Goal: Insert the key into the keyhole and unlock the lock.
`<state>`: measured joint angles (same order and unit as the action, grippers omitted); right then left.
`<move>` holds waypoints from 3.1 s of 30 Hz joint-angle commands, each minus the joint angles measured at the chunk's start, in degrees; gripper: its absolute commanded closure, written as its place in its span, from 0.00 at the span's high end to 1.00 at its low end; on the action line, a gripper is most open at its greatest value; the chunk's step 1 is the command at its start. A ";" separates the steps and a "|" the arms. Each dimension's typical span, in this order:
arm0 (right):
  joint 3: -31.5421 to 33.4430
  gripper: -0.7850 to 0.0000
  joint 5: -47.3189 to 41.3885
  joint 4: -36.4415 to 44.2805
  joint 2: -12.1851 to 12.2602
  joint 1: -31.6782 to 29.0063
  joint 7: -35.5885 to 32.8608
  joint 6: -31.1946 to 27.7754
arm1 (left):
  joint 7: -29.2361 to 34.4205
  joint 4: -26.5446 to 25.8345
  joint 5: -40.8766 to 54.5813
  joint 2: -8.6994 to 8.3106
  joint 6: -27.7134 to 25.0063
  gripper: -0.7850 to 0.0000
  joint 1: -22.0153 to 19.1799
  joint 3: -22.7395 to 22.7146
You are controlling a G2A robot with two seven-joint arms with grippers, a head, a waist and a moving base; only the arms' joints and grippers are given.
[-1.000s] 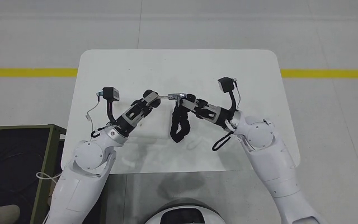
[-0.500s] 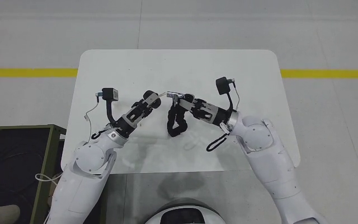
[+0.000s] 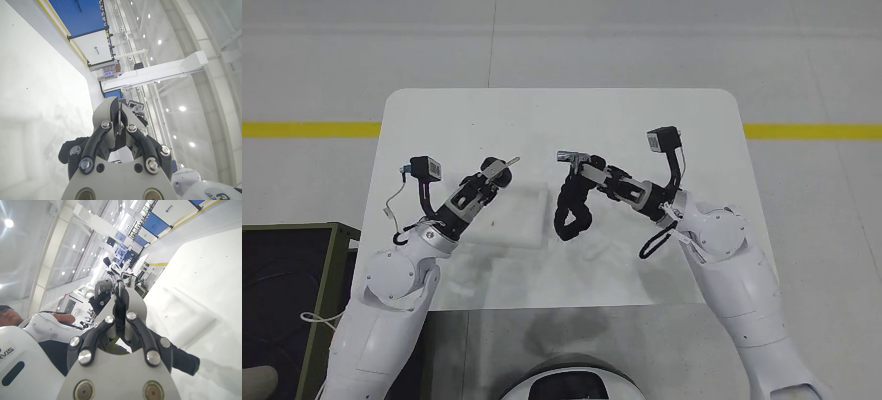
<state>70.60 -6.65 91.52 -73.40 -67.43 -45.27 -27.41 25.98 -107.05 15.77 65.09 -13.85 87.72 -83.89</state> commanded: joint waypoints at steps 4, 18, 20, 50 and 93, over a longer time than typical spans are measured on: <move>0.26 0.00 -6.49 2.50 0.11 -1.64 -1.10 1.78 | -11.58 1.12 -8.70 0.32 -4.10 0.00 -2.05 -2.92; 0.66 0.00 -21.12 3.16 0.35 -1.49 -9.23 5.42 | -92.42 14.16 -106.48 3.70 -11.64 0.00 -8.99 3.33; 0.66 0.00 -21.12 3.16 0.35 -1.49 -9.23 5.42 | -92.42 14.16 -106.48 3.70 -11.64 0.00 -8.99 3.33; 6.72 0.00 -11.20 14.15 3.28 -6.10 -19.79 16.86 | -105.83 7.75 -171.03 -1.18 21.31 0.00 -11.39 -5.56; -0.84 0.00 -0.17 16.81 4.18 -3.55 -17.03 23.98 | -113.00 9.59 -164.53 -5.30 19.03 0.00 -13.88 -3.51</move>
<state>69.94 -6.73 108.36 -69.20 -71.02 -62.35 -3.45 -87.06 -97.47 -148.60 59.87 5.15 73.83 -87.41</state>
